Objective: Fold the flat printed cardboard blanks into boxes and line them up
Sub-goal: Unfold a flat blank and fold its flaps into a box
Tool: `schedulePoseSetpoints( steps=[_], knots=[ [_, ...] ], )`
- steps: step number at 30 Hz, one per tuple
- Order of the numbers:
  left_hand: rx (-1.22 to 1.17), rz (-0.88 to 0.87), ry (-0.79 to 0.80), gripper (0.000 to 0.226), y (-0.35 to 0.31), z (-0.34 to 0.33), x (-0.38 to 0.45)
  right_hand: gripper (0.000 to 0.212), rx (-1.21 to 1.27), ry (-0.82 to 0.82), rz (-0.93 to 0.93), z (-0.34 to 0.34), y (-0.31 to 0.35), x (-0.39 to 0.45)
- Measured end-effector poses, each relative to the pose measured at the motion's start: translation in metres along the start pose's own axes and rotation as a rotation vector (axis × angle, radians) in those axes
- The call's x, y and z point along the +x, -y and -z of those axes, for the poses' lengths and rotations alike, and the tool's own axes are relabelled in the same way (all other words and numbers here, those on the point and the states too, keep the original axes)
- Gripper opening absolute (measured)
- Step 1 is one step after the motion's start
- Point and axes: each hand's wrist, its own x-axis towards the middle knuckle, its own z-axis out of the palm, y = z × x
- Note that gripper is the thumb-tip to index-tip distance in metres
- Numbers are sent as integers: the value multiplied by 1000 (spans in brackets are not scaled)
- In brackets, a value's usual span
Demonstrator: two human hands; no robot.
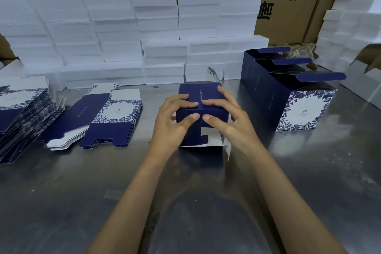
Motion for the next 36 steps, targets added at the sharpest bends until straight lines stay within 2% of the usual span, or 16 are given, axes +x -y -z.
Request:
schedulePoseSetpoints(
  steps=[5,10,15,22,28,32,36],
  knots=[
    [-45,26,44,27,-3,-2,-1,27,25,-76,15,-3,0,1],
    [-60,19,-69,19,-3,-15,-5,21,65,-133,14,-6,-3,4],
    [-76,21,27,22,3,-6,-1,25,114,-34,-20,8,-3,3],
    [-125,3,-54,17,7,-13,-1,23,170,-100,-5,4,-6,2],
    [-131,-8,69,22,10,0,4,21,251,28,-41,18,-13,6],
    [-119,-34,32,18,12,-2,4,23,201,-24,-22,17,-14,6],
    [-116,-40,80,19,13,2,4,22,238,52,-18,23,-14,5]
  ],
)
